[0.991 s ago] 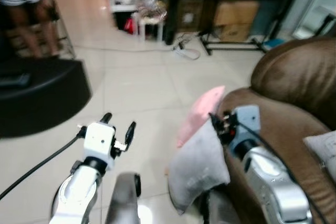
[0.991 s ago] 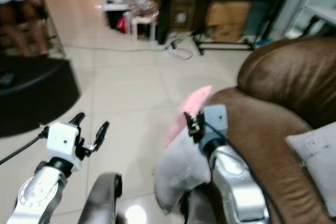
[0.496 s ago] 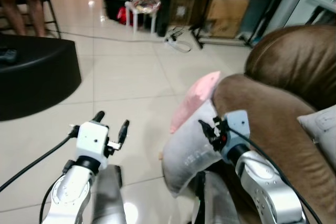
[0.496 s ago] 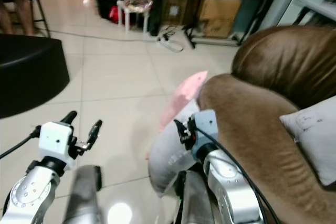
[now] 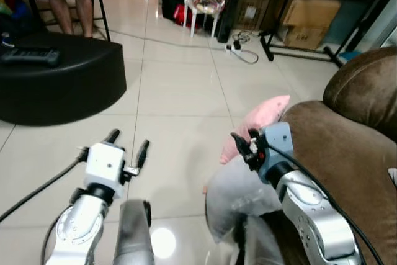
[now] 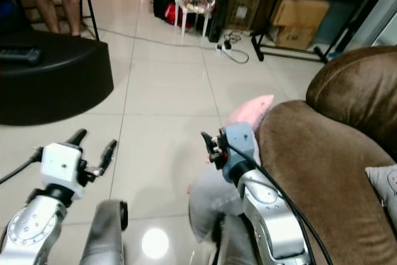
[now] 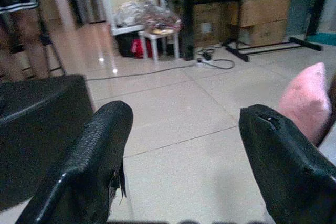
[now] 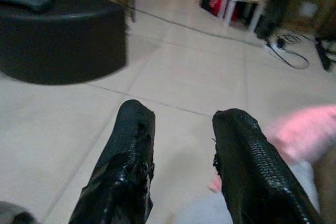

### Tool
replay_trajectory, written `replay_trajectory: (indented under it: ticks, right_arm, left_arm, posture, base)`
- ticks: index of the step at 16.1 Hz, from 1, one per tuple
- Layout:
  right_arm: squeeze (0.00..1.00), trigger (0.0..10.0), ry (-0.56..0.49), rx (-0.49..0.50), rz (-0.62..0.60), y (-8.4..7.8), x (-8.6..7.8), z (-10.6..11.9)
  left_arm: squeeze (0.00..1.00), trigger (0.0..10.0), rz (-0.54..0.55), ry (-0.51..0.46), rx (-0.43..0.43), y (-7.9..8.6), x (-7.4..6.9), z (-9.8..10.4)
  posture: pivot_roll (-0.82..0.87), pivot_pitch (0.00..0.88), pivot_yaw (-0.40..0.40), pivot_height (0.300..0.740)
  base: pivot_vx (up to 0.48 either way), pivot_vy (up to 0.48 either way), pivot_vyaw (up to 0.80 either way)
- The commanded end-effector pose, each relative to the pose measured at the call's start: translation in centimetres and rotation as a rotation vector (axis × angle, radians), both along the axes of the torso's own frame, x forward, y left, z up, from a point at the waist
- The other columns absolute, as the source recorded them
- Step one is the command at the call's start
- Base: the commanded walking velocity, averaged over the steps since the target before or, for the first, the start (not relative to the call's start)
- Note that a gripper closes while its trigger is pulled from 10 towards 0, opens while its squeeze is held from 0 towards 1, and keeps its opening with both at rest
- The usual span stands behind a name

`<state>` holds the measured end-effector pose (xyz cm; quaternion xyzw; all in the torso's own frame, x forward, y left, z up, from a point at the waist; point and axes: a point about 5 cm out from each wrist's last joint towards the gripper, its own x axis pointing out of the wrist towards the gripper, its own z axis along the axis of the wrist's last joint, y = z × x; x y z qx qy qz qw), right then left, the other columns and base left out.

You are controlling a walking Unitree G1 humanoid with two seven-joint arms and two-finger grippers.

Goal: Move the pillow to the sofa from floor

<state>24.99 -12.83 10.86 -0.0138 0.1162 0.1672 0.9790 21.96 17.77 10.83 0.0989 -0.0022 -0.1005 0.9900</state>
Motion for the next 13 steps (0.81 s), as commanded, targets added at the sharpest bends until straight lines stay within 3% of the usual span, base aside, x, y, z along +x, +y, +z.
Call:
replay_trajectory:
  ticks: [1, 7, 10, 13]
  right_arm:
    - [0.0, 10.0, 0.033, -0.031, -0.05, -1.2, -0.1, -0.6]
    - [0.0, 10.0, 0.036, -0.034, -0.064, -1.6, 0.5, -0.7]
    - [0.0, 10.0, 0.046, -0.063, -0.071, -1.8, 0.8, -1.0]
    - [0.0, 10.0, 0.059, -0.024, -0.063, -1.6, 1.0, -1.0]
  left_arm:
    - [0.0, 10.0, -0.031, -0.004, -0.018, -0.9, 0.1, 0.1]
    - [0.0, 10.0, -0.024, 0.003, -0.018, -1.0, 0.3, -0.1]
    - [0.0, 10.0, -0.026, 0.001, -0.015, -1.0, 0.3, -0.1]
    - [0.0, 10.0, -0.03, 0.002, -0.01, -1.0, 0.5, -0.1]
  posture:
    - [0.01, 0.0, -0.099, 0.506]
    - [0.01, 0.0, -0.102, 0.506]
    - [0.01, 0.0, -0.101, 0.471]
    - [0.01, 0.0, -0.098, 0.441]
  base:
    - [0.277, 0.0, 0.0]
    - [0.0, 0.0, 0.0]
    - [0.0, 0.0, 0.0]
    - [0.0, 0.0, 0.0]
